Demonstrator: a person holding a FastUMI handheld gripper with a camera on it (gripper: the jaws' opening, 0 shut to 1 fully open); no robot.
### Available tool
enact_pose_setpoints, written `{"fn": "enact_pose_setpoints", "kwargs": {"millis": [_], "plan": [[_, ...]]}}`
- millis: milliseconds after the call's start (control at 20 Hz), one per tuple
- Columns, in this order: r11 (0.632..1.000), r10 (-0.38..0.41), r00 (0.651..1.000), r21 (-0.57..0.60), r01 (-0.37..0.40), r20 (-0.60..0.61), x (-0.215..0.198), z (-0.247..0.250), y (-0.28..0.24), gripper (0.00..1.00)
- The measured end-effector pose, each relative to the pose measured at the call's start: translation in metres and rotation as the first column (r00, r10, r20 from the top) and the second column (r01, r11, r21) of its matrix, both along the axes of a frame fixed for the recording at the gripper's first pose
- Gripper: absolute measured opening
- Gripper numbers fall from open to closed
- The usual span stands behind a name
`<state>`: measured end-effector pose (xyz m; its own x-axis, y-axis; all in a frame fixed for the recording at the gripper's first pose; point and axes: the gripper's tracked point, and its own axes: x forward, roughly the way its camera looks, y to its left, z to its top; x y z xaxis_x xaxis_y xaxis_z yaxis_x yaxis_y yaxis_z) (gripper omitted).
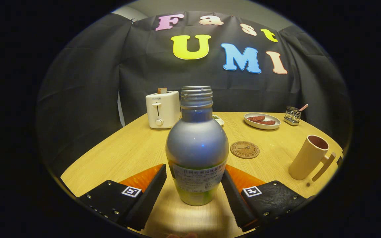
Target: Take the bottle from table, then pour the juice into the cup, finally place the bottle on the coaster
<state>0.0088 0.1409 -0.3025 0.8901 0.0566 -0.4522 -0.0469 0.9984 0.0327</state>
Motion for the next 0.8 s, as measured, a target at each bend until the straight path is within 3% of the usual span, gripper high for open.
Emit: {"fn": "enact_pose_setpoints", "kwargs": {"millis": [350, 450, 500, 800], "plan": [[1.0, 0.006, 0.999, -0.006, -0.006, -0.041, -0.006, -0.013, 0.001, 0.96], [1.0, 0.012, 0.999, -0.008, -0.013, -0.042, -0.007, -0.012, 0.002, 0.91], [1.0, 0.018, 0.999, -0.008, -0.018, -0.043, -0.008, -0.011, 0.003, 0.8], [0.997, 0.055, 0.995, 0.055, -0.051, -0.081, -0.013, -0.008, 0.01, 0.77]]}}
